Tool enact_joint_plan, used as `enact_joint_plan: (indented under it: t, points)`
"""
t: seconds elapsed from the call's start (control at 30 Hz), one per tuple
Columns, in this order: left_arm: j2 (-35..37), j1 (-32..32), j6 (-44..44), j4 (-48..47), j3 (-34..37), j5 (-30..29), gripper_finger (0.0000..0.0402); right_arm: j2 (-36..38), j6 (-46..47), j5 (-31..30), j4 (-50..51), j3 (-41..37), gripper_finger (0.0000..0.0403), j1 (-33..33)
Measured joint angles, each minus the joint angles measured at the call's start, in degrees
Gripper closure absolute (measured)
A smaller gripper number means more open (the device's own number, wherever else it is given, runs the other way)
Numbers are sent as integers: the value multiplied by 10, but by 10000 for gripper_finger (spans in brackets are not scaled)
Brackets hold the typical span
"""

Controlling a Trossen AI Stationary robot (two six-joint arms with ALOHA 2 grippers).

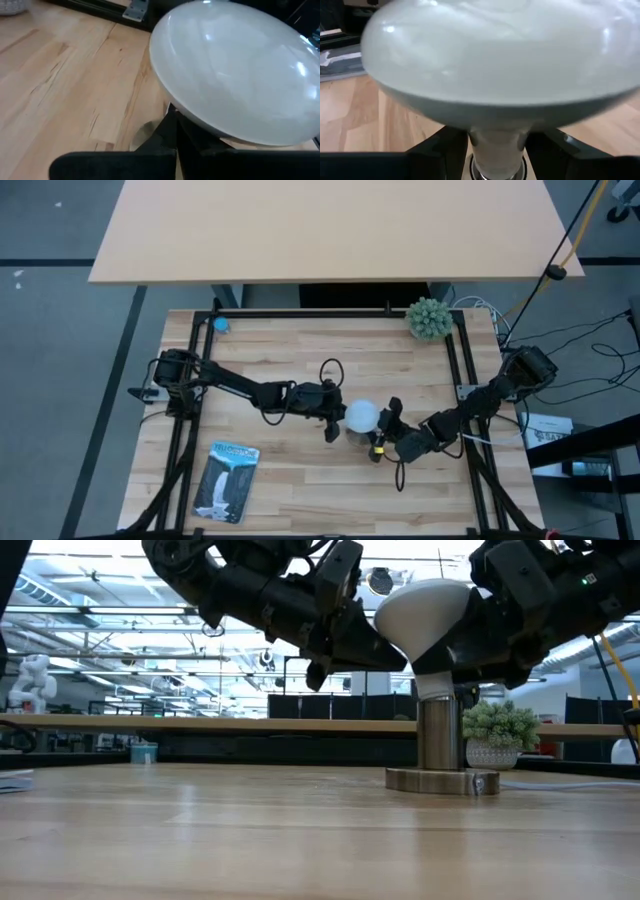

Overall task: Screw lightbulb
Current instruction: Insert the lightbulb into the bronze lamp socket

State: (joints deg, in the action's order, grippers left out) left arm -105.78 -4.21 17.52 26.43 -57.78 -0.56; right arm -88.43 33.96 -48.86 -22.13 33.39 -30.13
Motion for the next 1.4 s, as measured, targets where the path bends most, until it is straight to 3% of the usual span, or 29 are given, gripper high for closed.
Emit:
enact_joint_plan:
  t: [0.63,0.97,1.23,1.4]
  points:
    - [0,1,-38,-9,-3,-3,401,0,-2,-5,-2,0,205,0]
    - [0,18,-166,-53,-3,-18,401,-1,-2,-5,-2,0,195,0]
    - [0,24,-204,-33,-3,59,401,-1,-5,-4,-2,0,195,0]
    - [0,19,-248,-33,-3,62,401,-1,-5,-2,-2,0,195,0]
